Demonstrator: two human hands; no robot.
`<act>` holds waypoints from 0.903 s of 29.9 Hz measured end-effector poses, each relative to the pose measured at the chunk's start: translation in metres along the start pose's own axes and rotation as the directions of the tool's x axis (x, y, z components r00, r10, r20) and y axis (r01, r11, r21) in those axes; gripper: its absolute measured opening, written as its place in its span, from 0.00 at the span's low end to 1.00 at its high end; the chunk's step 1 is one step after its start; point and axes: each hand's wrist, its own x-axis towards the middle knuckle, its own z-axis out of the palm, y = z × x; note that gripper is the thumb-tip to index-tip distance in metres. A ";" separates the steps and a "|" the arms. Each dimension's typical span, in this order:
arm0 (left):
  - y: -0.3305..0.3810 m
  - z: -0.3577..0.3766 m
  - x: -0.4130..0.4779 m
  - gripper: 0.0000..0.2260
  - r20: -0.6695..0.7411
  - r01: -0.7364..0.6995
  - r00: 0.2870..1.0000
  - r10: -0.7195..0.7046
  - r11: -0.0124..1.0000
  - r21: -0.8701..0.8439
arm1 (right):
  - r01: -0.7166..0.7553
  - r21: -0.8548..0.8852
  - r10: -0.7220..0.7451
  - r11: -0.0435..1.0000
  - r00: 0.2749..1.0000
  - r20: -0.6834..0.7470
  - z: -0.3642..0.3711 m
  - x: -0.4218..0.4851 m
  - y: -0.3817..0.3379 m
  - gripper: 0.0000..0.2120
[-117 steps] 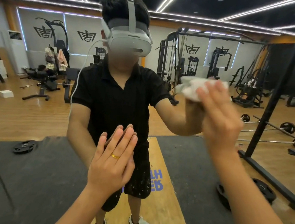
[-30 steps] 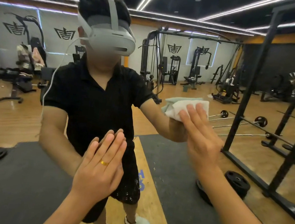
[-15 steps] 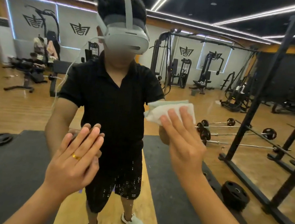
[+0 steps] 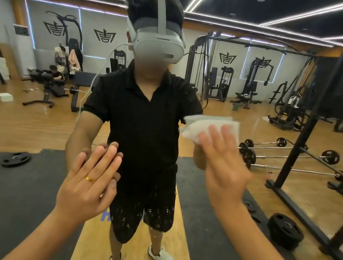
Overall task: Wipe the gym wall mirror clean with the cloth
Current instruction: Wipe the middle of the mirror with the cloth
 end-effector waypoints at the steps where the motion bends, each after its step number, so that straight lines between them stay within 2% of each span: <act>1: 0.000 -0.001 0.000 0.24 0.000 -0.001 1.000 0.001 1.000 -0.005 | 0.081 -0.005 -0.080 0.997 0.996 0.041 -0.002 -0.003 0.003 0.17; 3: 0.000 -0.002 0.002 0.24 -0.011 -0.010 1.000 0.010 1.000 -0.011 | 0.213 -0.032 -0.210 0.976 0.974 0.087 -0.010 0.004 0.025 0.21; 4: 0.000 -0.002 0.002 0.23 -0.013 -0.010 1.000 0.010 1.000 -0.009 | 0.222 -0.044 -0.218 0.974 0.973 0.081 -0.014 0.011 0.037 0.22; 9: 0.002 -0.002 0.003 0.23 -0.012 0.000 1.000 0.000 1.000 -0.008 | -0.093 -0.071 0.087 0.993 0.992 -0.093 -0.018 0.039 0.062 0.15; 12: 0.002 -0.005 0.003 0.27 0.002 0.005 1.000 -0.005 1.000 -0.026 | -0.170 -0.027 0.168 0.985 0.983 -0.076 -0.010 0.023 0.032 0.13; 18: 0.045 -0.003 0.029 0.27 0.012 -0.044 0.999 0.048 0.971 -0.235 | 0.015 -0.027 -0.014 1.000 1.000 0.022 -0.019 0.012 0.031 0.12; 20: 0.068 0.008 0.045 0.26 0.057 -0.029 0.997 0.048 0.952 -0.305 | 0.020 -0.035 -0.019 0.999 0.999 0.041 -0.017 0.010 0.035 0.16; 23: 0.087 0.028 0.055 0.26 0.101 -0.008 0.995 0.027 0.982 -0.187 | 0.062 -0.038 -0.059 0.997 0.996 0.063 -0.017 0.008 0.041 0.23; 27: 0.089 0.037 0.049 0.23 0.077 -0.023 0.997 0.031 0.995 -0.094 | 0.214 -0.068 -0.208 0.974 0.975 0.083 -0.027 0.022 0.064 0.22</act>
